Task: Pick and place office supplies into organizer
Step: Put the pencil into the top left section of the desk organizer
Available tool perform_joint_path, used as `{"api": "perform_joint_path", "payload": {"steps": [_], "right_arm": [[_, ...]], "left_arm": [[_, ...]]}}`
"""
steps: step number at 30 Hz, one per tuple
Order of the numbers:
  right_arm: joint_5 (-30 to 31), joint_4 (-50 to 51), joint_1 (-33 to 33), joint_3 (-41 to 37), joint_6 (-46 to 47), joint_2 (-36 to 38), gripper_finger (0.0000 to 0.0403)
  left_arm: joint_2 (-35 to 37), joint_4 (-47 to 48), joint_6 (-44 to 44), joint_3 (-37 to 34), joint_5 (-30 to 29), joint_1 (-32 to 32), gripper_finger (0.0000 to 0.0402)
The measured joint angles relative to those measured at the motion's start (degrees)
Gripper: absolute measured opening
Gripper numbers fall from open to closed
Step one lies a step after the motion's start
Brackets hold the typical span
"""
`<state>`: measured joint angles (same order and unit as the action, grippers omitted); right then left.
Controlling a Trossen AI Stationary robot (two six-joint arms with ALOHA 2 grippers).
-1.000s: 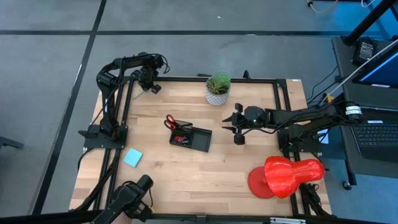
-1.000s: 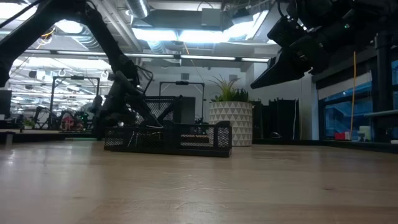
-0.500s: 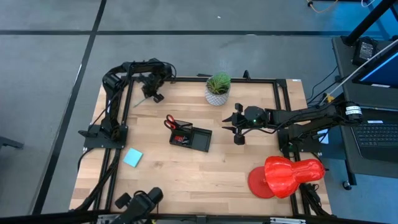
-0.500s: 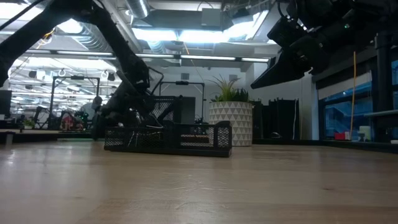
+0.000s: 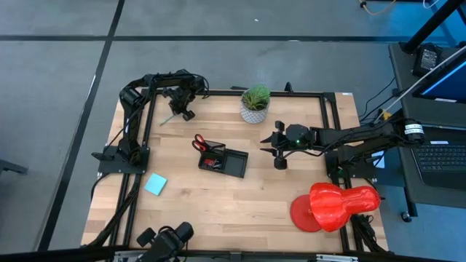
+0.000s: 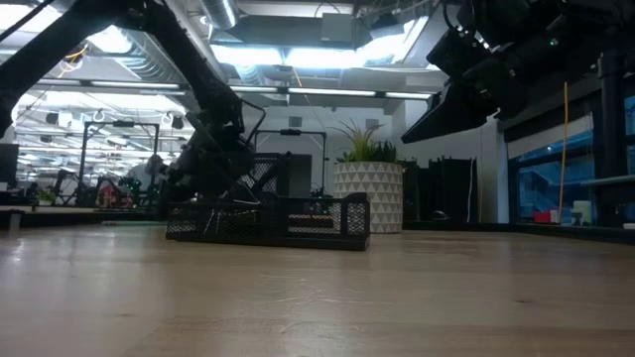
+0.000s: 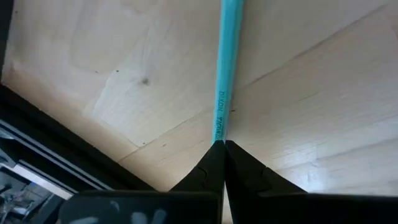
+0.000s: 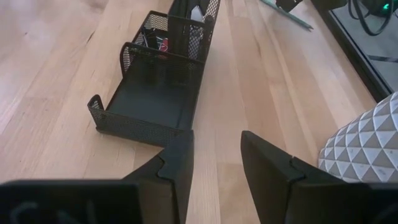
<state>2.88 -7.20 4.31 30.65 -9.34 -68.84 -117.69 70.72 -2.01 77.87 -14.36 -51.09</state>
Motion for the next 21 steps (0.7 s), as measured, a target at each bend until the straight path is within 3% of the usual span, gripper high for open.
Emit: {"api": "perform_joint_path", "payload": {"steps": [5,13,21], "right_arm": [[0.0,0.7,0.0,0.0,0.0,0.0,0.0136],[0.0,1.4,0.0,0.0,0.0,0.0,0.0136],[0.0,1.5,0.0,0.0,0.0,0.0,0.0136]], "left_arm": [[0.1,-0.1,-0.2,-0.9,3.6,0.0,0.0003],[0.1,-0.5,-0.2,-2.0,3.8,0.0,0.0006],[0.1,-0.5,2.8,-2.0,7.8,0.0,0.0077]]}}
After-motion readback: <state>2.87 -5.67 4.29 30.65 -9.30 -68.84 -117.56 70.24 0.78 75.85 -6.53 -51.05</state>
